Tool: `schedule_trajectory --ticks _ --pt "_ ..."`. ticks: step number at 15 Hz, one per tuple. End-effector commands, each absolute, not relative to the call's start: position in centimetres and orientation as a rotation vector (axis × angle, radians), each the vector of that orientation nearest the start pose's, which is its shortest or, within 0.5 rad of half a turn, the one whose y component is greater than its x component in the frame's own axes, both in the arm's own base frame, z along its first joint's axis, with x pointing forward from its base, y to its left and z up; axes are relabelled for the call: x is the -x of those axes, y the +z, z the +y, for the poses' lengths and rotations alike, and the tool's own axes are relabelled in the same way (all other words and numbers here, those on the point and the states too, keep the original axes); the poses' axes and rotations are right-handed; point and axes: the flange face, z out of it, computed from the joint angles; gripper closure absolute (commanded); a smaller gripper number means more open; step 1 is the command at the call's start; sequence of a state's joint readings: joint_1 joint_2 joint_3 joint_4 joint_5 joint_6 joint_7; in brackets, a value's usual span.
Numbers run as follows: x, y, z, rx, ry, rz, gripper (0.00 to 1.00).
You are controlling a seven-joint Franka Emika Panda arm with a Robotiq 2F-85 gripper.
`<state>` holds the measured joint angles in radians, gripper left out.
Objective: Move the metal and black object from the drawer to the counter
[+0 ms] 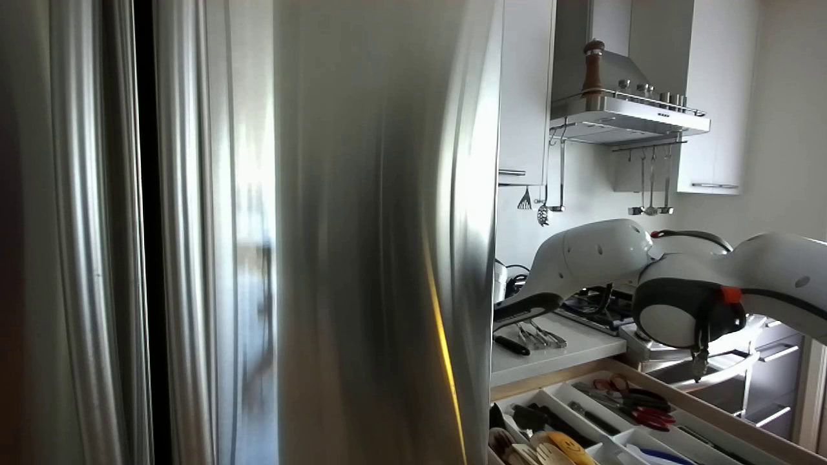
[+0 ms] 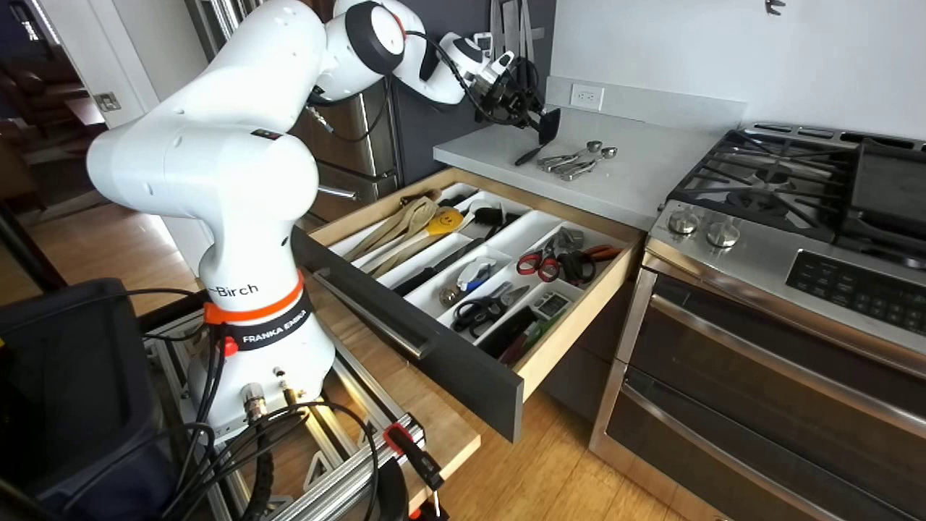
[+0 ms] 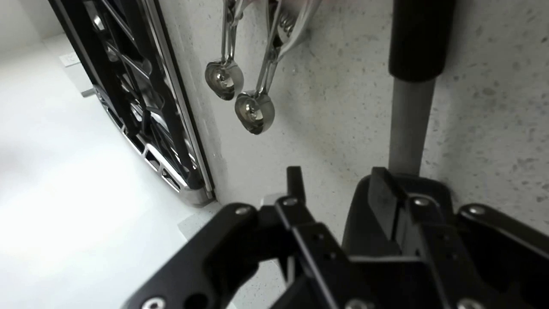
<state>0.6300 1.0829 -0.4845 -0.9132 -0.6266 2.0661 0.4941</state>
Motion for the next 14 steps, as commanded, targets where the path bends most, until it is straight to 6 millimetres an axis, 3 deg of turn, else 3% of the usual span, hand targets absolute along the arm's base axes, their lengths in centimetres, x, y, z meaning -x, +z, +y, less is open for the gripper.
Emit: schedule_trajectory --ticks 1,2,4,9,14 --pt "-76.6 29.4 26.2 -2.211 0.562 0.246 0.56" --pt "-76.6 29.7 26.3 -2.23 0.561 0.246 0.54" --pt "-76.6 31.6 26.0 -2.318 0.554 0.24 0.35" --pt "-76.9 37.7 23.5 -2.561 0.559 0.186 0.01" --pt "-76.7 40.2 20.3 -2.78 0.583 0.236 0.0"
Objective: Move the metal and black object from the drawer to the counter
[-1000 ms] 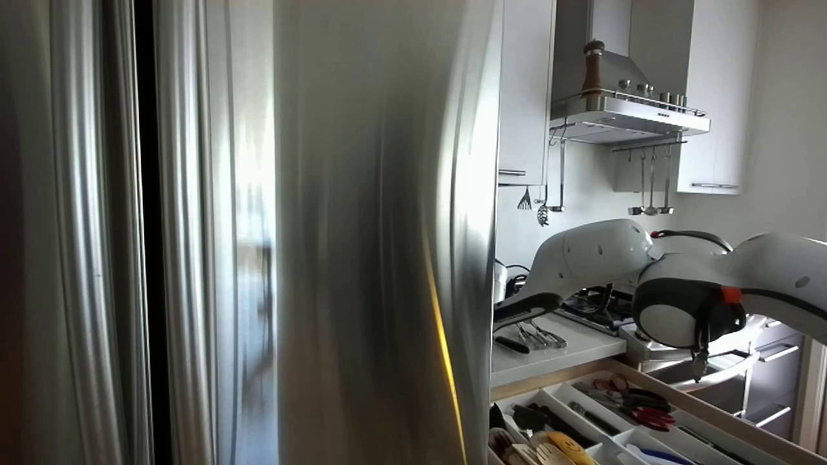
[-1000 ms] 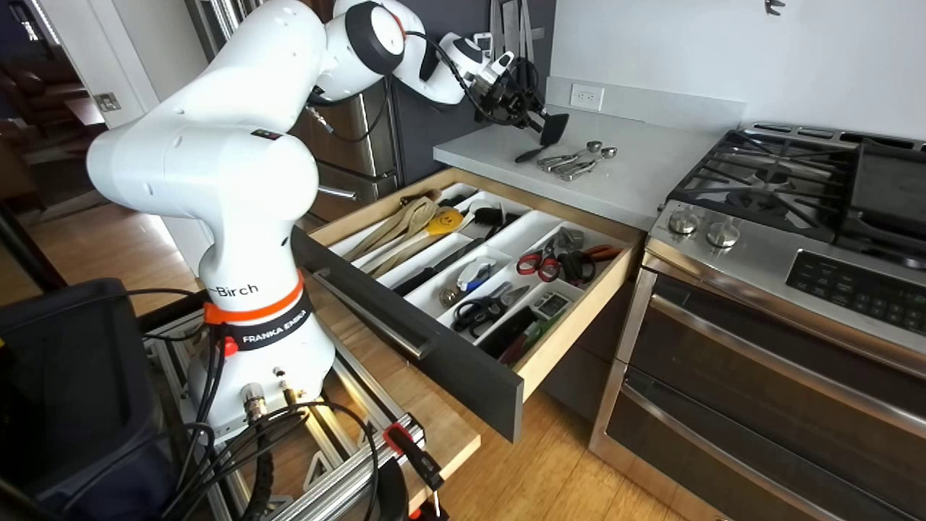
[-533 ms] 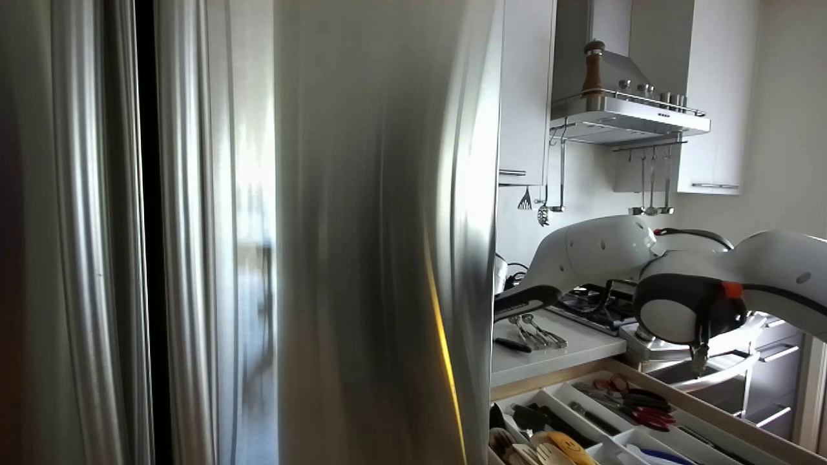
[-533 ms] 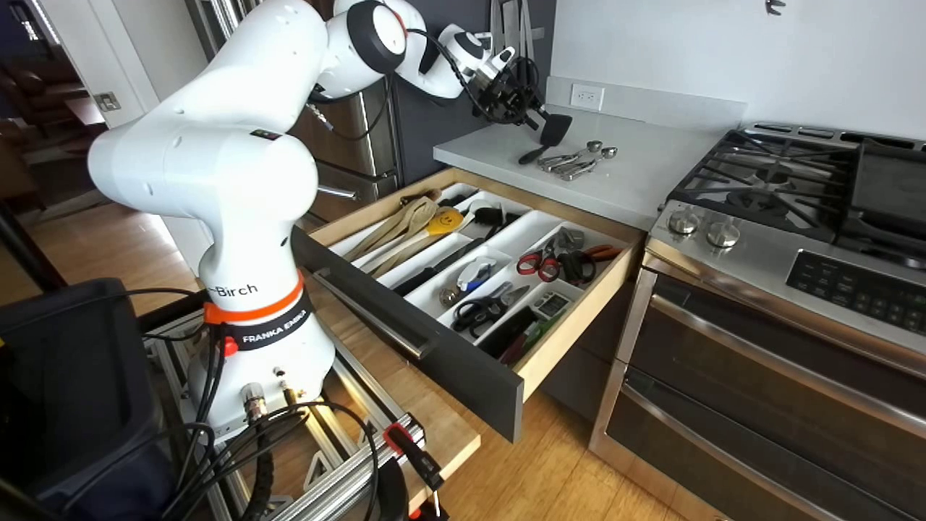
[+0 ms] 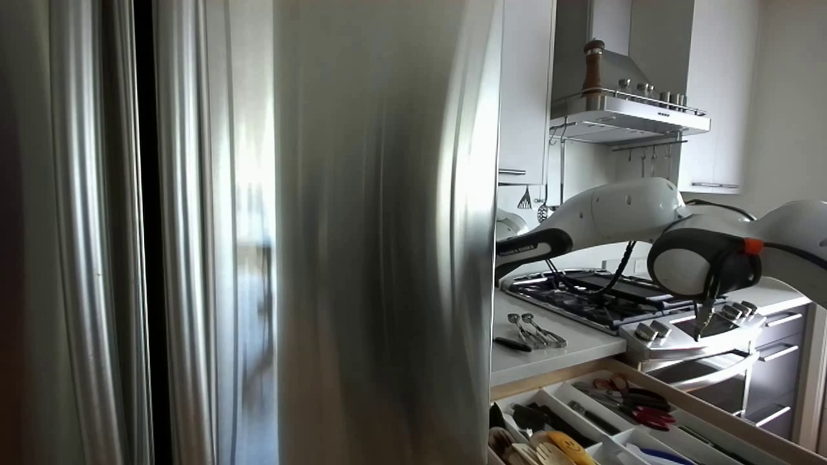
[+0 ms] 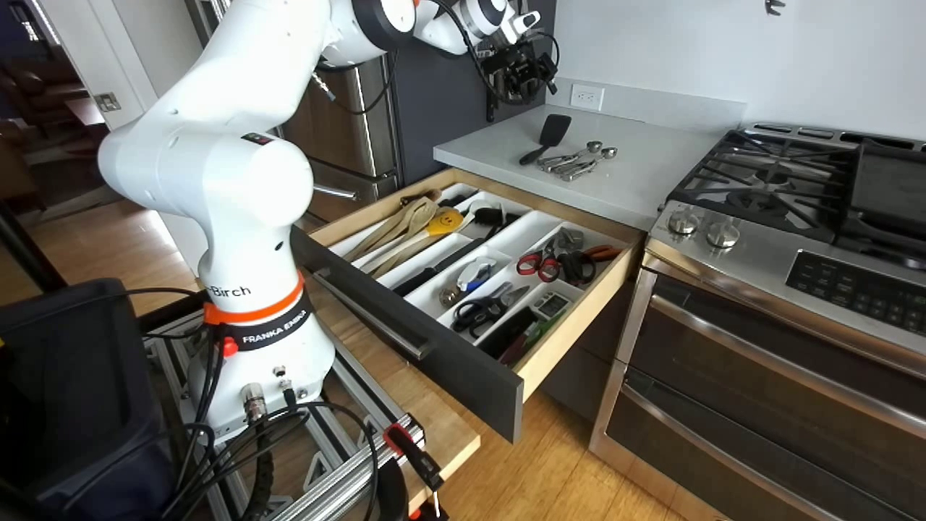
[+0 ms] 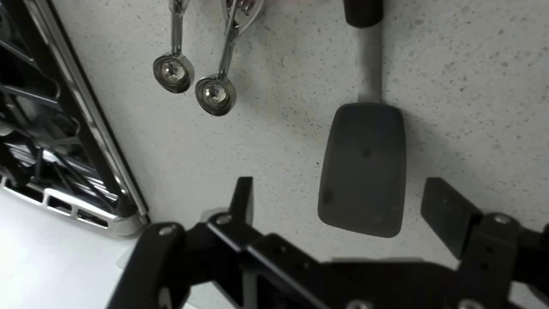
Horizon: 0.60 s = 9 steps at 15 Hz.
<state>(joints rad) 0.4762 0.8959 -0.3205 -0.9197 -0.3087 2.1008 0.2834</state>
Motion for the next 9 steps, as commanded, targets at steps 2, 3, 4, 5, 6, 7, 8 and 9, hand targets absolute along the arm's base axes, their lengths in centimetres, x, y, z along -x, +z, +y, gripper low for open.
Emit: schedule_trajectory --ticks 2,3,4,5,6,7,8,9 --pt "-76.1 41.1 19.3 3.262 -0.673 -0.287 0.0" --pt "-75.7 41.6 18.9 3.218 -0.665 -0.293 0.0" --pt "-74.9 42.8 18.6 3.172 -0.664 -0.303 0.0" --pt "-74.3 43.7 18.2 3.128 -0.658 -0.31 0.0" --pt "-73.7 44.8 17.9 3.081 -0.66 -0.315 0.0" --pt "-72.9 45.8 17.7 3.036 -0.653 -0.323 0.0" --pt "-72.0 46.8 17.3 2.997 -0.619 -0.318 0.0" --pt "-71.1 47.4 16.7 2.963 -0.573 -0.3 0.0"
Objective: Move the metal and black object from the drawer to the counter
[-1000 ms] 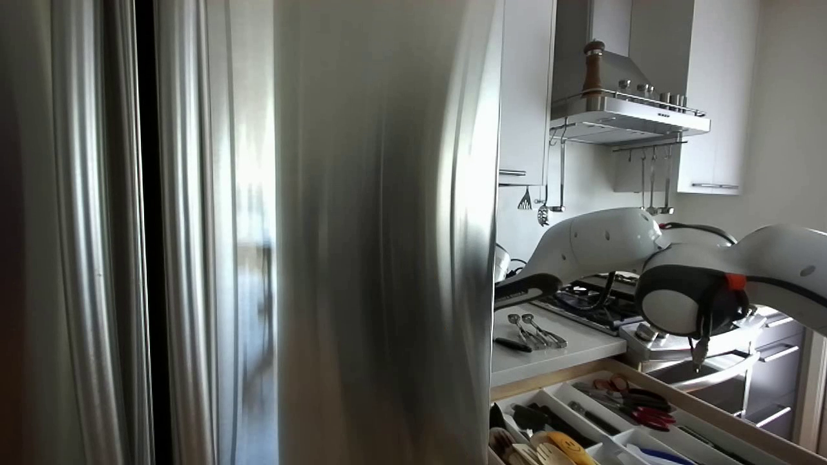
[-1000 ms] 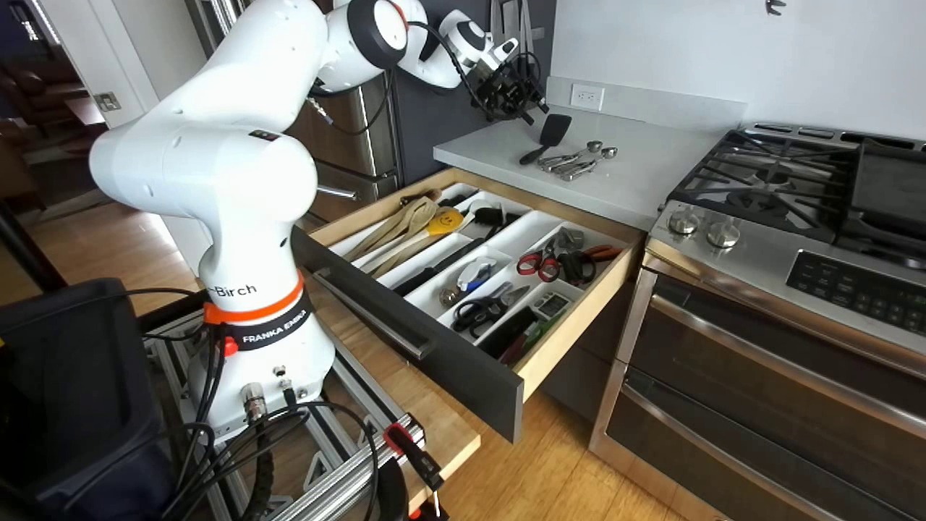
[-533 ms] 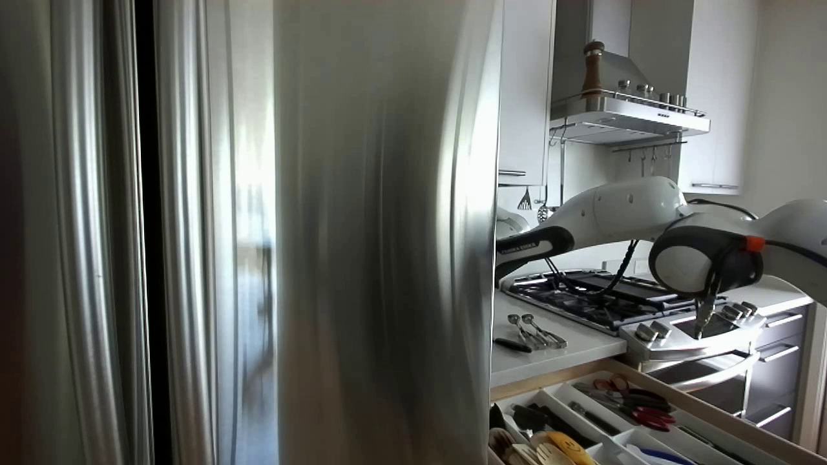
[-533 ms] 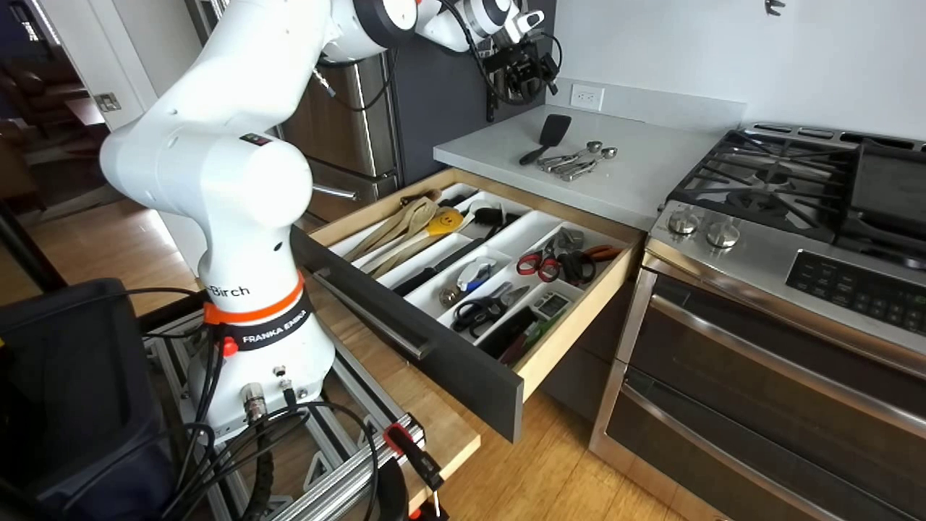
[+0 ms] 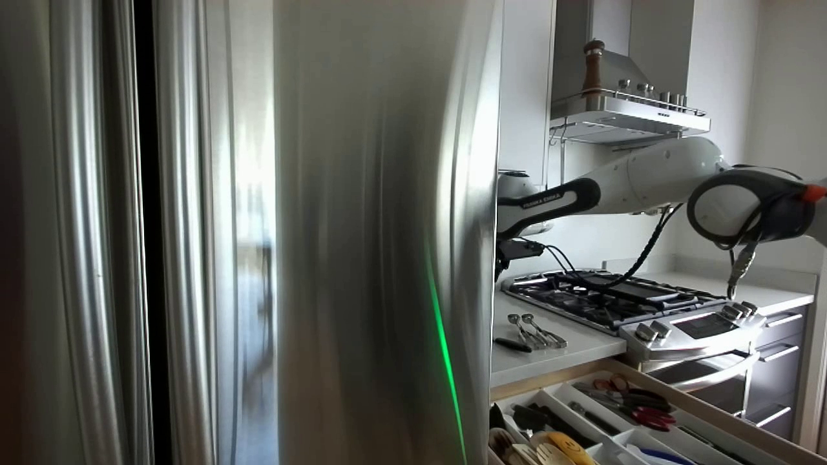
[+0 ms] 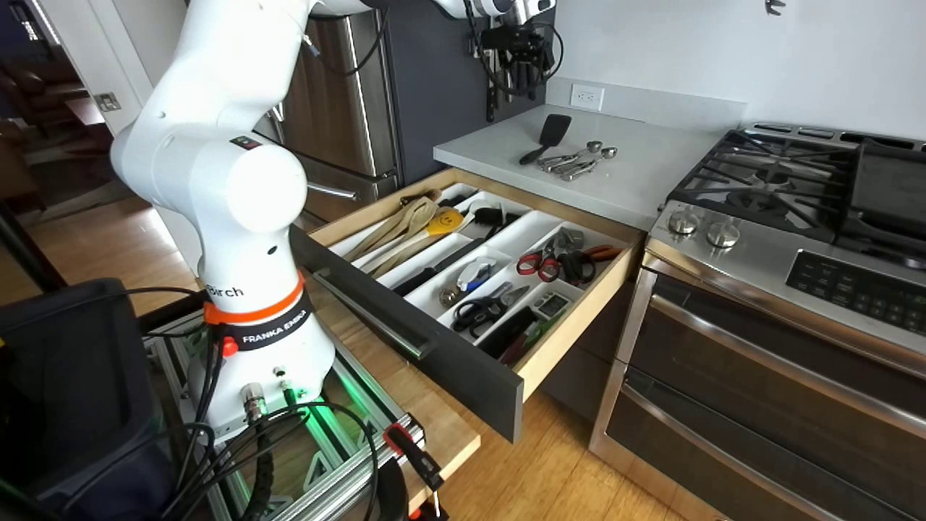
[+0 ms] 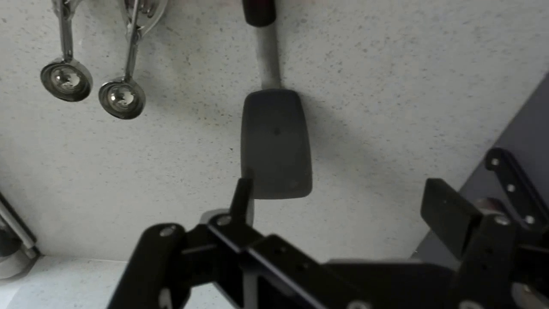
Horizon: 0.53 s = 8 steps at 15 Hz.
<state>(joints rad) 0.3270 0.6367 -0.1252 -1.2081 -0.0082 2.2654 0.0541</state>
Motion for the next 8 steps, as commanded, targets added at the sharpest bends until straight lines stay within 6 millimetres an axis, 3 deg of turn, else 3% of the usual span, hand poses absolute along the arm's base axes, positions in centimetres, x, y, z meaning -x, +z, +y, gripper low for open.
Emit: schedule_trajectory --ticks 1,4,8 --pt "-69.9 48.0 16.1 2.936 -0.517 -0.285 0.0" --pt "-66.3 49.1 14.1 2.91 -0.344 -0.166 0.0" --pt "-62.0 49.0 9.5 2.924 -0.215 0.125 0.0"
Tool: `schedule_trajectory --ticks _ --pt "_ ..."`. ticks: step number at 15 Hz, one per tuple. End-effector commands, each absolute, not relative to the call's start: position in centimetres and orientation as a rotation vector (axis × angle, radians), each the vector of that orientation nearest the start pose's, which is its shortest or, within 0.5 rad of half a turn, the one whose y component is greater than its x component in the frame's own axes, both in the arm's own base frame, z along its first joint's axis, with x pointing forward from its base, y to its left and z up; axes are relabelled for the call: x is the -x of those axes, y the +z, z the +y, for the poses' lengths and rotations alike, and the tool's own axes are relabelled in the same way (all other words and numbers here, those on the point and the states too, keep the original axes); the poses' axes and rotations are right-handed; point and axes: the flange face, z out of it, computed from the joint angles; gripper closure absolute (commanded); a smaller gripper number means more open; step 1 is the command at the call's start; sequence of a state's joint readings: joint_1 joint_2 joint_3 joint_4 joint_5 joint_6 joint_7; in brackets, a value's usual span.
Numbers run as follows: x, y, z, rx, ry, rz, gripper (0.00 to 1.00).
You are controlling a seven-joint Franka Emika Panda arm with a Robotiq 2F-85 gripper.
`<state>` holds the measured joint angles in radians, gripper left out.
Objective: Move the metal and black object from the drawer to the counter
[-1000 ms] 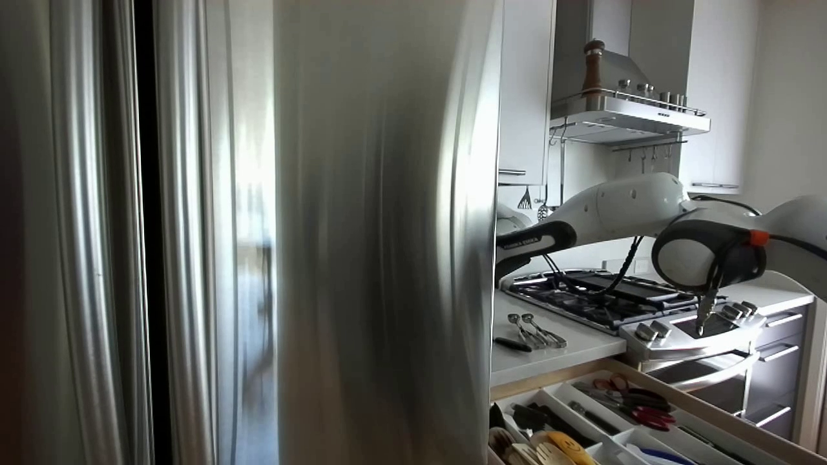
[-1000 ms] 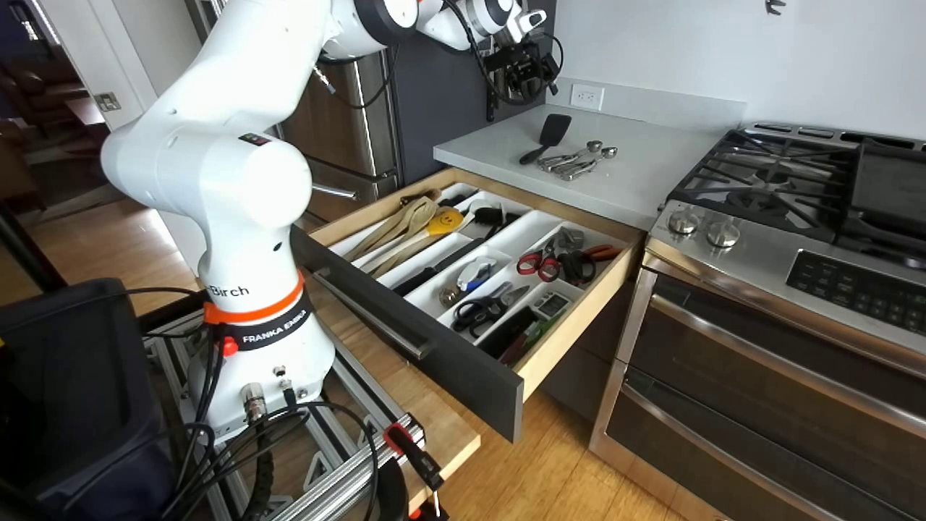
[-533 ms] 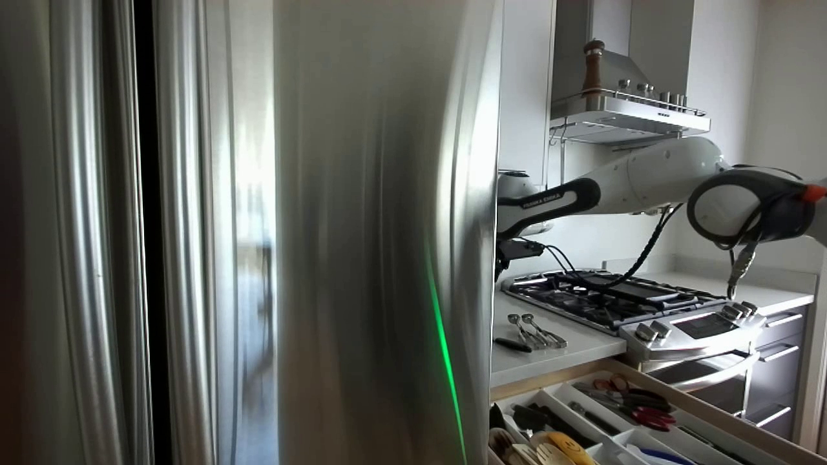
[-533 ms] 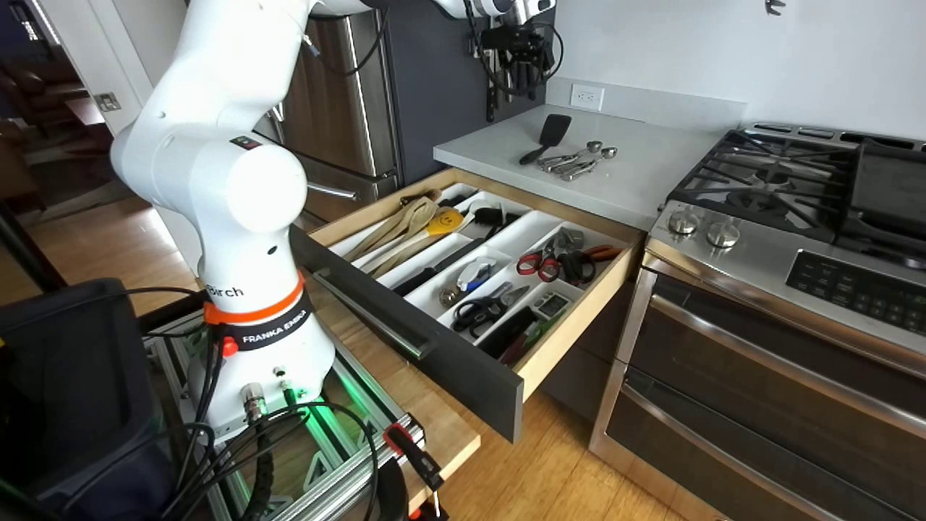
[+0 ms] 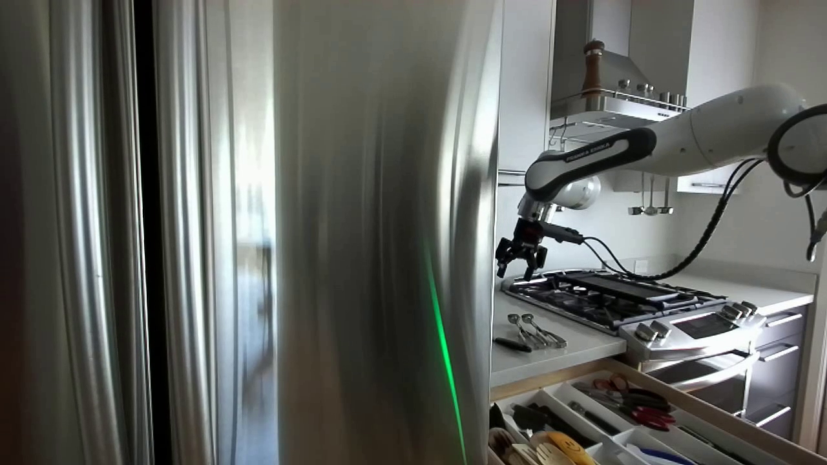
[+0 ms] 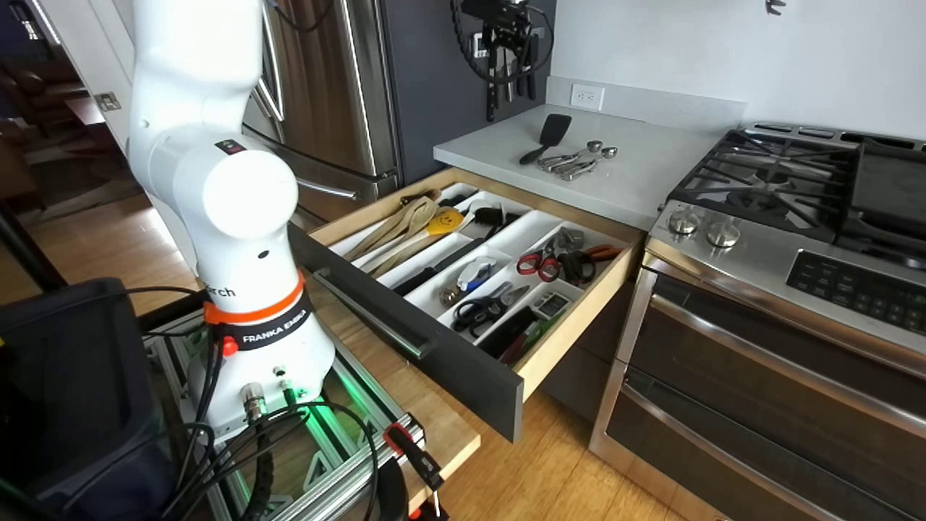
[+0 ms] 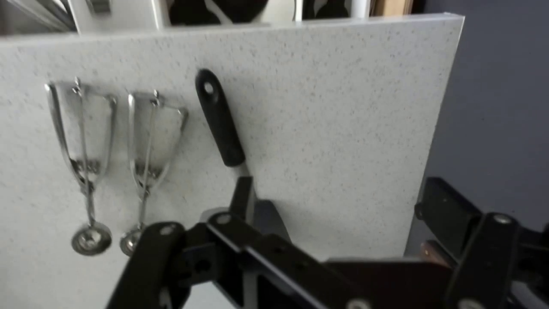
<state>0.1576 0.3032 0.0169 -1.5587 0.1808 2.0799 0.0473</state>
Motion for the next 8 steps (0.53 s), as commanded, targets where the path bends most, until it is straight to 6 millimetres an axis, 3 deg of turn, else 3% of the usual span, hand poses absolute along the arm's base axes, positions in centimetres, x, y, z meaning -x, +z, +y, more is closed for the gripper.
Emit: schedule_trajectory --ticks 1,3,4,5,8 --pt "-61.2 48.9 8.2 2.931 -0.228 0.207 0.0" --pt "-59.5 48.6 5.6 2.891 -0.258 0.358 0.0" --pt "-59.0 49.0 4.4 2.863 -0.356 0.391 0.0" --pt "-61.8 49.3 6.3 2.916 -0.289 0.282 0.0" --pt "-60.2 49.3 4.3 2.891 -0.349 0.35 0.0"
